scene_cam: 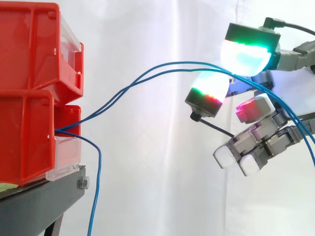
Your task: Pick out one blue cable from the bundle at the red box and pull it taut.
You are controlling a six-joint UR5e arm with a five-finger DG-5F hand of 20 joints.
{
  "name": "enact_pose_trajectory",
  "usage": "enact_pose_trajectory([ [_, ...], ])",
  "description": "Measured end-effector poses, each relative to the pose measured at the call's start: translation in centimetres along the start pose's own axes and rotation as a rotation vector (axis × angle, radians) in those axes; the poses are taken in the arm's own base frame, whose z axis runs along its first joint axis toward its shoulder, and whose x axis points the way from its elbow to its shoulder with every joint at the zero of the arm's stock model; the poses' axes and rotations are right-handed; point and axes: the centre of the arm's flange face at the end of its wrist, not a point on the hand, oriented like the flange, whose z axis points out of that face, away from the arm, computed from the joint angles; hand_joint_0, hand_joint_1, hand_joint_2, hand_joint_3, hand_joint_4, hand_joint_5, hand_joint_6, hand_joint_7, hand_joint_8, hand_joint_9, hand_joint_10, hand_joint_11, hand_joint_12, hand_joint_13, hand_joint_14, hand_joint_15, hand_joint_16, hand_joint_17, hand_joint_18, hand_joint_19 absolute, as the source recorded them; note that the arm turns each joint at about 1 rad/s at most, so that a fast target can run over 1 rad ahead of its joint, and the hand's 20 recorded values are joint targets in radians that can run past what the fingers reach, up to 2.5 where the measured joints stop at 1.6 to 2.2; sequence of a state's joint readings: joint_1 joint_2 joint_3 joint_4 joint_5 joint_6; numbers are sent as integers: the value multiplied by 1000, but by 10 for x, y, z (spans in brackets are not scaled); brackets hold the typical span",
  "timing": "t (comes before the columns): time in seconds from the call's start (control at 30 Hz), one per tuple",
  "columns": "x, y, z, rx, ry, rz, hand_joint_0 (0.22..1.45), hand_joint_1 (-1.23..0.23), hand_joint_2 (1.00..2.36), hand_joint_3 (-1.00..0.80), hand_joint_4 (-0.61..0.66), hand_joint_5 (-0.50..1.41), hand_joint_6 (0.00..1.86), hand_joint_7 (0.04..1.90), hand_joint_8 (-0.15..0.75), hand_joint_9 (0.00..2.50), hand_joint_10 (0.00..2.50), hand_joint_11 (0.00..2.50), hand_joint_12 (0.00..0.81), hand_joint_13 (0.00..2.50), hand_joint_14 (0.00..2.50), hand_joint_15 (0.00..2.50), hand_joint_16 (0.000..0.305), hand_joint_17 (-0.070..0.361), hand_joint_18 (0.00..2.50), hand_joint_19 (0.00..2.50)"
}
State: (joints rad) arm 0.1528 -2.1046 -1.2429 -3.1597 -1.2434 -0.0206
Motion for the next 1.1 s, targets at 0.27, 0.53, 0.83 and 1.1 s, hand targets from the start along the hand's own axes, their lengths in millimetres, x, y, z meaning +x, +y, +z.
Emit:
enact_pose_trajectory([
  [0.27,0,3,0,-1,0,5,585,-570,1000,-500,-76,-125,850,891,249,1266,31,970,394,685,23,512,55,124,536,691],
  [0.53,0,4,0,0,0,5,565,-564,1000,-500,-69,-124,844,890,253,1280,33,980,402,701,23,518,56,125,544,698],
  [0.83,0,4,0,0,0,5,635,-575,1003,-459,-134,-112,843,931,240,1310,33,991,390,708,21,517,54,121,540,693],
  [1.1,-1,4,0,2,1,5,625,-661,1014,-288,-184,-98,866,938,231,1298,33,994,388,702,22,521,54,121,534,684],
])
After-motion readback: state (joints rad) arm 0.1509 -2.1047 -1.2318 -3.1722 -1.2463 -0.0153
